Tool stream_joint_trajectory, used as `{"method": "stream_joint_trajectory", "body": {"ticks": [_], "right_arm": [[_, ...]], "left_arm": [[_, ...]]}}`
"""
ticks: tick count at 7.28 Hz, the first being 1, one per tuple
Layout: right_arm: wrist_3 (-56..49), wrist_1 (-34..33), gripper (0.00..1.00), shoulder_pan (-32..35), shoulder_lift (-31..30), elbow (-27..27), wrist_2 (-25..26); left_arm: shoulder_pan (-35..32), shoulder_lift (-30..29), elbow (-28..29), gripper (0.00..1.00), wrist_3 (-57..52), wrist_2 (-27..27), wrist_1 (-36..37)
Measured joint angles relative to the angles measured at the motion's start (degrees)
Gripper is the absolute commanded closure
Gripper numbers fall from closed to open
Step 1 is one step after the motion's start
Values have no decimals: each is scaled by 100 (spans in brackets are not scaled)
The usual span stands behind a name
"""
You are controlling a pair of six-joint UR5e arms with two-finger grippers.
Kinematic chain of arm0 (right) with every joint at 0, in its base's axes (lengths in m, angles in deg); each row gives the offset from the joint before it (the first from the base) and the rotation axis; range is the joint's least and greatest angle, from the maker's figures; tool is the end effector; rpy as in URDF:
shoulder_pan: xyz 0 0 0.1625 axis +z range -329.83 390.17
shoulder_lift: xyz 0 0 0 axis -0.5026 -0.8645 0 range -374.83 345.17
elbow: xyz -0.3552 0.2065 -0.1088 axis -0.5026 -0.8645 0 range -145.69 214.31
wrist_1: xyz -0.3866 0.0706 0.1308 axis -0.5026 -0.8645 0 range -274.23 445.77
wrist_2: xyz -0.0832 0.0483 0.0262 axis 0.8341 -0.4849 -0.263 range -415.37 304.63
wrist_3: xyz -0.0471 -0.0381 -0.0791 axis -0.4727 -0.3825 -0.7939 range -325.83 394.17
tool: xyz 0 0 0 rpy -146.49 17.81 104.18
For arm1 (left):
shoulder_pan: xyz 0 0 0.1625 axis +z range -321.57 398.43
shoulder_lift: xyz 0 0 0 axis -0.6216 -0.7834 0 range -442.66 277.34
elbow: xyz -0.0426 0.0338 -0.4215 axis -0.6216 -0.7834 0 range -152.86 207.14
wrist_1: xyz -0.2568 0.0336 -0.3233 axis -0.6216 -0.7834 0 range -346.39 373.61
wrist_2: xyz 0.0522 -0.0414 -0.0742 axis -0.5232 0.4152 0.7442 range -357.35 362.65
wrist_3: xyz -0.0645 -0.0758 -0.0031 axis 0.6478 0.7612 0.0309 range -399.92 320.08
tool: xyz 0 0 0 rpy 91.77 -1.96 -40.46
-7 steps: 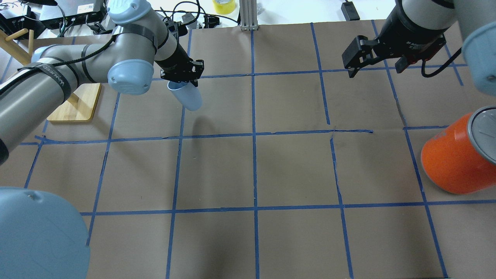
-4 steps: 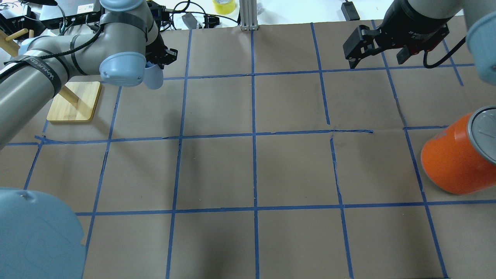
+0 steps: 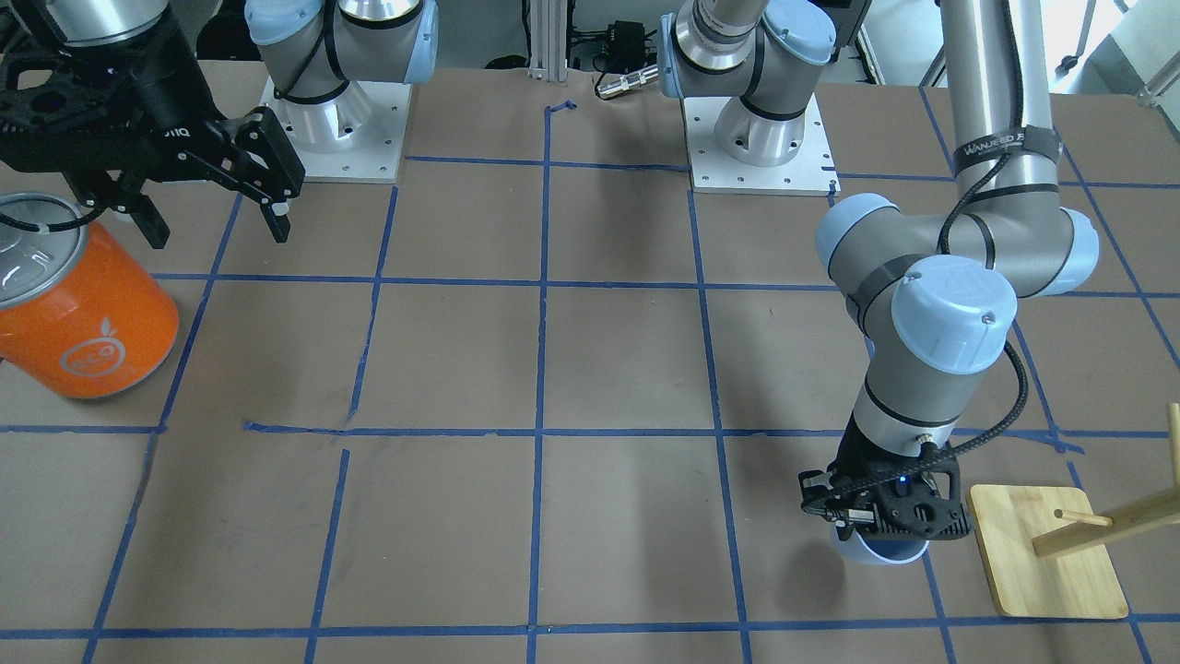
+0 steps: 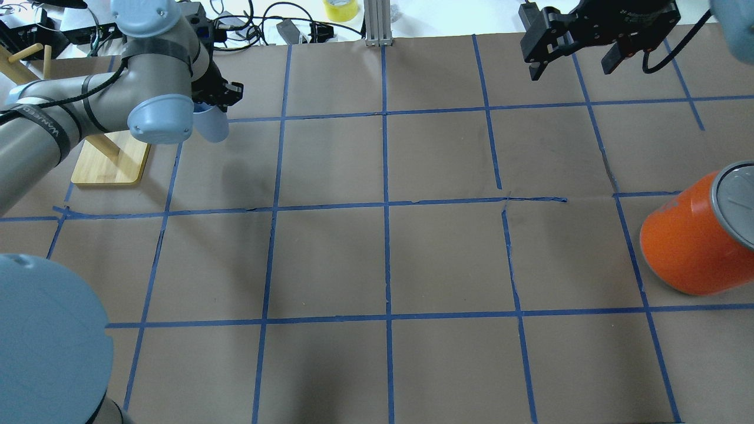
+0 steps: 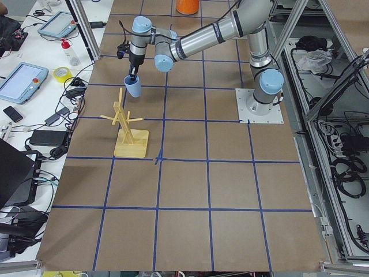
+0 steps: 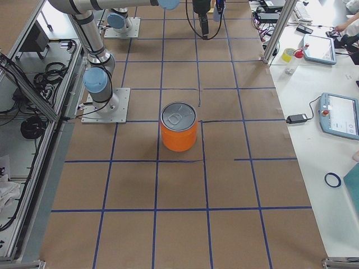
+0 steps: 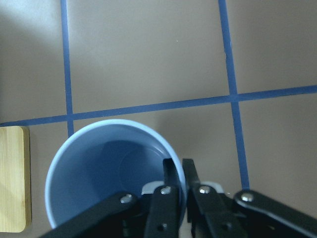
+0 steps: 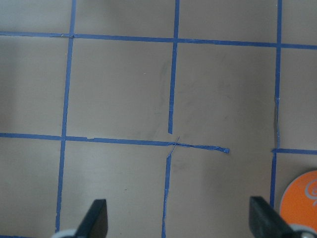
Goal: Flip cup
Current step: 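Set the cup upright on the table and open the left gripper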
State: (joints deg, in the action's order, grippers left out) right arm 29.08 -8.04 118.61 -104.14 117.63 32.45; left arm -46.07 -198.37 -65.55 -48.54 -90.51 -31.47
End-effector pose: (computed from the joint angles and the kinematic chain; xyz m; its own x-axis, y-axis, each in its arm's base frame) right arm 0.1231 -0.5139 0.5473 -0.9975 -0.0668 -0.0222 -0.0619 0.9830 -0.1729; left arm -0.0646 -0.6626 0.2919 -0.9949 0.0331 -0.0949 0.0580 0.9602 -0.2733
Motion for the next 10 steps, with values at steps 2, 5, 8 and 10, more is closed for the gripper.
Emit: {"method": "stream_joint_trajectory", "body": {"ticks": [2, 5, 8, 10], "right_arm": [[-10, 76, 0, 6, 46, -57, 6], [-39, 85, 0, 6, 49, -31, 2], [-44, 82, 0, 6, 45, -3, -3], [-44, 82, 0, 9, 45, 5, -8]], "left_arm": [[81, -64, -206, 100, 120, 108, 89], [91, -116, -245, 82, 149, 107, 98], [90, -199, -238, 0, 150, 127, 101], [76, -121, -201, 0, 194, 113, -12]]}}
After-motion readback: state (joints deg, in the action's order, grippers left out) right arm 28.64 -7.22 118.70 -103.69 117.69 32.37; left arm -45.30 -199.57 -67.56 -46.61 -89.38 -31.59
